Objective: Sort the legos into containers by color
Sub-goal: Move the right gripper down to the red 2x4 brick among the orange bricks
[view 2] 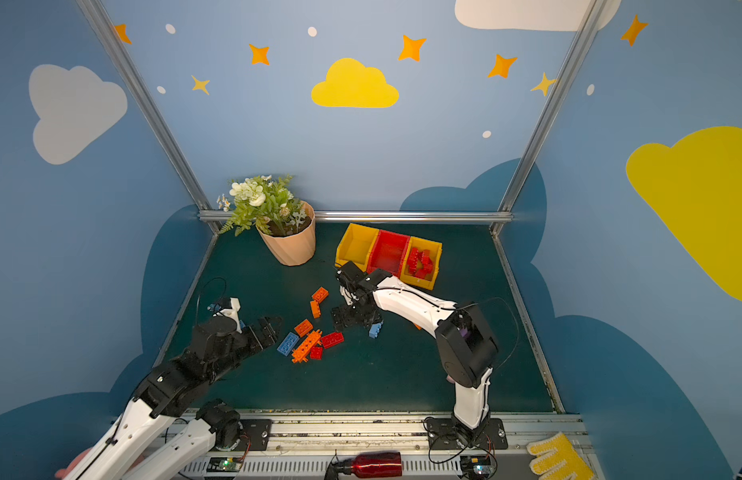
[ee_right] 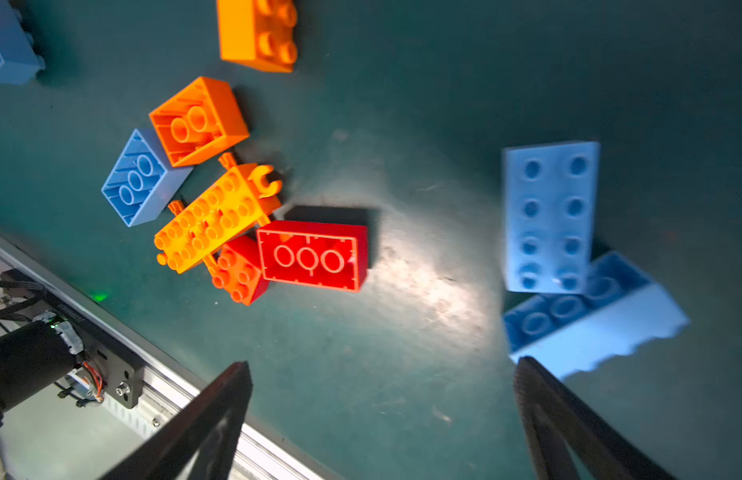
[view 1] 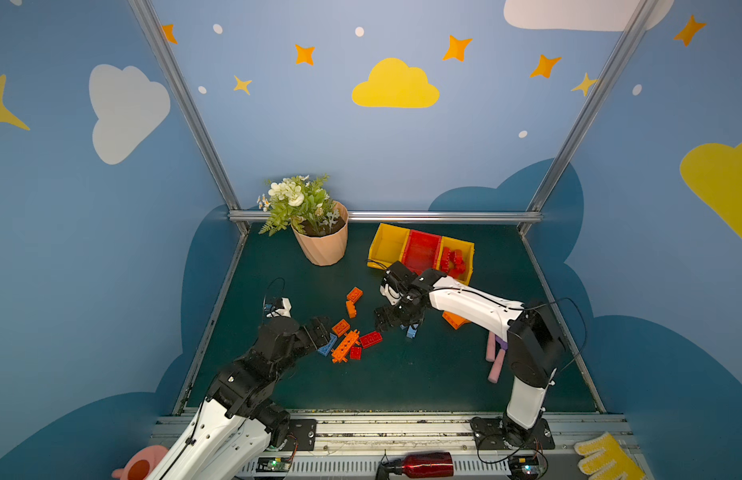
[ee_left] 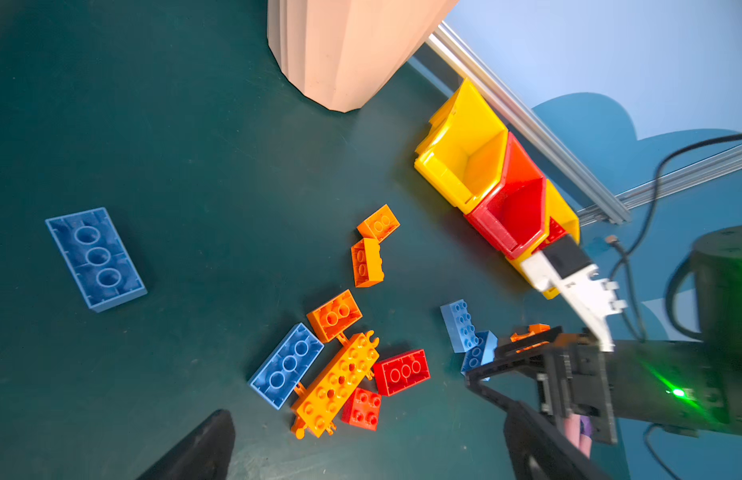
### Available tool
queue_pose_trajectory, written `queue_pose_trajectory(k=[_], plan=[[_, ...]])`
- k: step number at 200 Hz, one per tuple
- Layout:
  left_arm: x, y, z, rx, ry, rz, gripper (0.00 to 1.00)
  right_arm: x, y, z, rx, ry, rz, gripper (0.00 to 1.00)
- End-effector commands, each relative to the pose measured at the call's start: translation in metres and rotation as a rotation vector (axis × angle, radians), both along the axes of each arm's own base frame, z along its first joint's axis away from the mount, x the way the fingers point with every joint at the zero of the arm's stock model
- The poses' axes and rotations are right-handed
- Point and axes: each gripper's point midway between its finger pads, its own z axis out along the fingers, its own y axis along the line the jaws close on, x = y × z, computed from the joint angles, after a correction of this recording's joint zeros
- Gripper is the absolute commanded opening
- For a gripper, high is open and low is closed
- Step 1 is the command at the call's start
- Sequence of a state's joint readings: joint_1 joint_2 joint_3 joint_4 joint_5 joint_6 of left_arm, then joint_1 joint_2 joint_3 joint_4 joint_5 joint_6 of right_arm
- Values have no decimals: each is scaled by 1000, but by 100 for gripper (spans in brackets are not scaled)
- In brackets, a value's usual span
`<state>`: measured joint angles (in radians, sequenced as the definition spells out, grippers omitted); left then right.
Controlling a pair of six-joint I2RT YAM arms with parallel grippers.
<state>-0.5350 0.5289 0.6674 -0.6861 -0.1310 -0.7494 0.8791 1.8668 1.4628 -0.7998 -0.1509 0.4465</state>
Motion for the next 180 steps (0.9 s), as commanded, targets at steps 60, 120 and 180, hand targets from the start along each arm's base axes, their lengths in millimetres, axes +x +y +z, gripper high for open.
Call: queue_pose_trajectory(k=[60,120,180], plan=[[-35,18,-6,-62,-13,19,100,-8,48,-34,-99,-10,-14,93],[-35,10,-2,-77,-29,-31,100,-5,42,-52,-181,-6,-26,88],[-27,6,0,-44,-44,-49,100,-8,43,-62,-204,11,-32,82]])
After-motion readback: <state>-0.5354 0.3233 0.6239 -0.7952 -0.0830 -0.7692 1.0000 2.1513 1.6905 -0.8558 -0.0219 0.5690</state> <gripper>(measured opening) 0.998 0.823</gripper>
